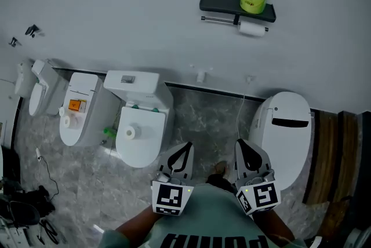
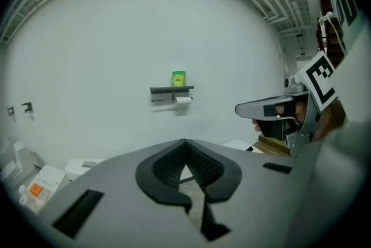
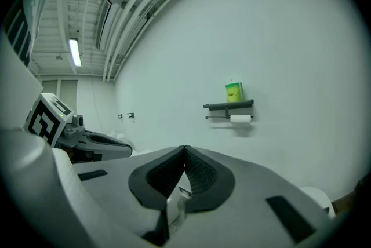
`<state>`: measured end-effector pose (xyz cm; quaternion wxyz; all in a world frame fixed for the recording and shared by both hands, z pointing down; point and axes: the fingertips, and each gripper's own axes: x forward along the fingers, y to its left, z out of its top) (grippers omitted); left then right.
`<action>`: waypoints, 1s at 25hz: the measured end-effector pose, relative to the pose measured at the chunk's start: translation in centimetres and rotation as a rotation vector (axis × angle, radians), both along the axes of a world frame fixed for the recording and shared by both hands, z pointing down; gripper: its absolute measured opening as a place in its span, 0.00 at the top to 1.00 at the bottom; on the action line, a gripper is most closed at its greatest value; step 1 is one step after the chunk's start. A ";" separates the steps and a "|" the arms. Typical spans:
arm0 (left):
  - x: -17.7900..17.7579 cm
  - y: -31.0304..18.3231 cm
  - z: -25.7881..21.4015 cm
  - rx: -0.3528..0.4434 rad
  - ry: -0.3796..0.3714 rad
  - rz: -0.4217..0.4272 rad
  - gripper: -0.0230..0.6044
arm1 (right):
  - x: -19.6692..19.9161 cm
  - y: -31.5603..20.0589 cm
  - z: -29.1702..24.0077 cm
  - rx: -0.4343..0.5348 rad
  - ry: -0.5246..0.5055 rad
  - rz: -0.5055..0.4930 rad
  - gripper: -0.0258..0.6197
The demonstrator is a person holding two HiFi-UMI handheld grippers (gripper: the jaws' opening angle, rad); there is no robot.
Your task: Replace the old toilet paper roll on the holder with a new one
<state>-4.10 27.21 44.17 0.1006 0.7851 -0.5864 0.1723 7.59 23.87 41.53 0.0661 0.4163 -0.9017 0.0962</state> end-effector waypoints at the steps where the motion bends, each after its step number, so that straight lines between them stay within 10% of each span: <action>1: 0.5 -0.8 -0.1 0.001 -0.004 -0.008 0.96 | 0.6 -0.9 0.0 0.001 -0.008 -0.006 0.95; 13: 5.0 -7.2 -0.7 0.013 -0.039 -0.025 0.96 | 5.3 -7.0 0.0 0.013 -0.009 -0.012 0.95; 25: 5.9 -15.2 0.1 0.024 0.002 0.132 0.96 | 5.7 -12.2 0.6 -0.009 0.030 0.135 0.95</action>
